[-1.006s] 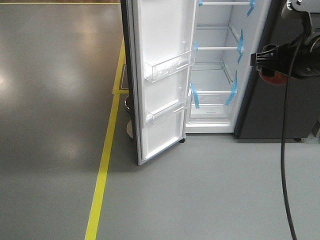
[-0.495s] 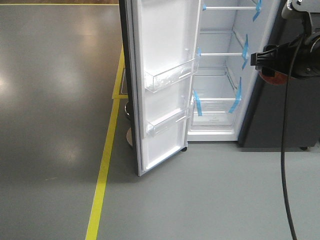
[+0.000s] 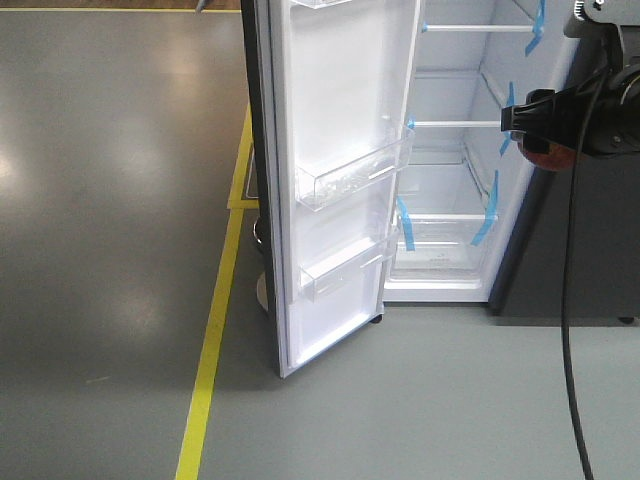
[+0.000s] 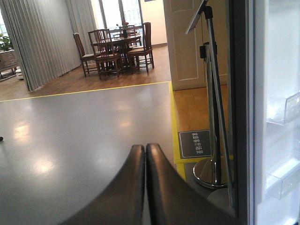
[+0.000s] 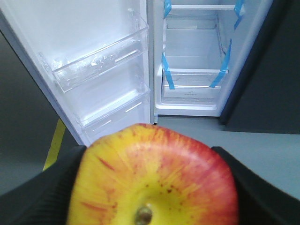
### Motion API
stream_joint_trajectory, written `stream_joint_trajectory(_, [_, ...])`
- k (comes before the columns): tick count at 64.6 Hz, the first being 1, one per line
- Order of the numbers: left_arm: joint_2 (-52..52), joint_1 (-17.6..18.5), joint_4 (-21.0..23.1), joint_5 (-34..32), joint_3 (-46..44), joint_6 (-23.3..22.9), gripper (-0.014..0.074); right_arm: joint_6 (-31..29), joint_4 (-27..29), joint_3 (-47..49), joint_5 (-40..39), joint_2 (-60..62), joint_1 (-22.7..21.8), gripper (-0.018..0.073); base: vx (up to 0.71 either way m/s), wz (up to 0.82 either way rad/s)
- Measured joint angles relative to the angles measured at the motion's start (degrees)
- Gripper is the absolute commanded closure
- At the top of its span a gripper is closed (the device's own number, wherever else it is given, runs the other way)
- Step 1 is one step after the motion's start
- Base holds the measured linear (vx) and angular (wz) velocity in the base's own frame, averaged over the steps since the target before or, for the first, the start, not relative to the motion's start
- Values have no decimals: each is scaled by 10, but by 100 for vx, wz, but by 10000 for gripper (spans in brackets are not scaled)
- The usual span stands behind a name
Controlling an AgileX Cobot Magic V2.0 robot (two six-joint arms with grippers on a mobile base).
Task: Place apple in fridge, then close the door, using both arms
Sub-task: 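Approach the refrigerator opening with the apple held in the right gripper, then drive up to the refrigerator shelves, keeping the apple raised in the right gripper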
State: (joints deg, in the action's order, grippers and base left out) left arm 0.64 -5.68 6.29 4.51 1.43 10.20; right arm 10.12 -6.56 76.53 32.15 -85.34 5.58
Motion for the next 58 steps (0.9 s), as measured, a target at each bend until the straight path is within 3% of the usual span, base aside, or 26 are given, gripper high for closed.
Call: stream_joint_trajectory(58, [0,0,0,0,0,0,601,0,0,0,0,0,0,567,12,1])
